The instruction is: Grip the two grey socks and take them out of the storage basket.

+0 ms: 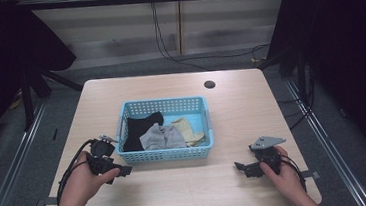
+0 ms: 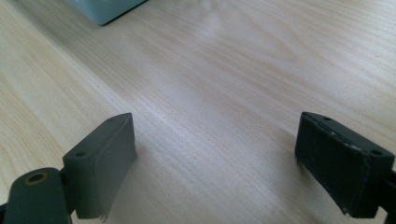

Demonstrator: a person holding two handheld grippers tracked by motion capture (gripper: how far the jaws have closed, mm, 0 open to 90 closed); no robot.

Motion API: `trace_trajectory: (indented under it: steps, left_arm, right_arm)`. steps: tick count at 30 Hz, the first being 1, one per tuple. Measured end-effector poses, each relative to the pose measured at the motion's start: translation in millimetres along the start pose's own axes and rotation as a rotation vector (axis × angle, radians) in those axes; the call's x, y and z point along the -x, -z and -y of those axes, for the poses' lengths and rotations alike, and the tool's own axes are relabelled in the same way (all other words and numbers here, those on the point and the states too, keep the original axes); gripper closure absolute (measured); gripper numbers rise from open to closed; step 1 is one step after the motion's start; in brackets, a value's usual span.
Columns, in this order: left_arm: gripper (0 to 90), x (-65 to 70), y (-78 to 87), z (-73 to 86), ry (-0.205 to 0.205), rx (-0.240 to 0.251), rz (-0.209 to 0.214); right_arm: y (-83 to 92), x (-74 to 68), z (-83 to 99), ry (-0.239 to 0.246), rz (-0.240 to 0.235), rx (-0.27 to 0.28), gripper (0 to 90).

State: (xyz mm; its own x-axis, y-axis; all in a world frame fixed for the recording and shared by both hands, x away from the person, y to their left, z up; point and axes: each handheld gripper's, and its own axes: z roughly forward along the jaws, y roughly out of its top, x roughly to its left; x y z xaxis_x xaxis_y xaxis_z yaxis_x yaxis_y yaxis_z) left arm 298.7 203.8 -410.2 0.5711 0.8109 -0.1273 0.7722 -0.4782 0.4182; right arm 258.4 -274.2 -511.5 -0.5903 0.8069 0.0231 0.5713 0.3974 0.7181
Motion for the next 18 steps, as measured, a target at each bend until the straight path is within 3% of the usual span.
trace_trajectory:
  steps: [7, 11, 18]
  left_arm:
    - [26.1, 1.0, 17.3, -30.8, 0.014, -0.025, 0.008]
    - [26.1, -0.8, 22.1, -43.8, 0.014, -0.016, -0.003]
    - [26.1, -0.3, 19.8, -69.1, 0.023, -0.015, 0.003]
  right_arm:
    - [0.1, 0.0, 0.0, -0.001, 0.000, -0.001, 12.0]
    - [0.1, -0.1, 0.0, -0.001, 0.000, -0.001, 12.0]
    - [-0.1, -0.3, -0.1, -0.005, 0.001, 0.001, 12.0]
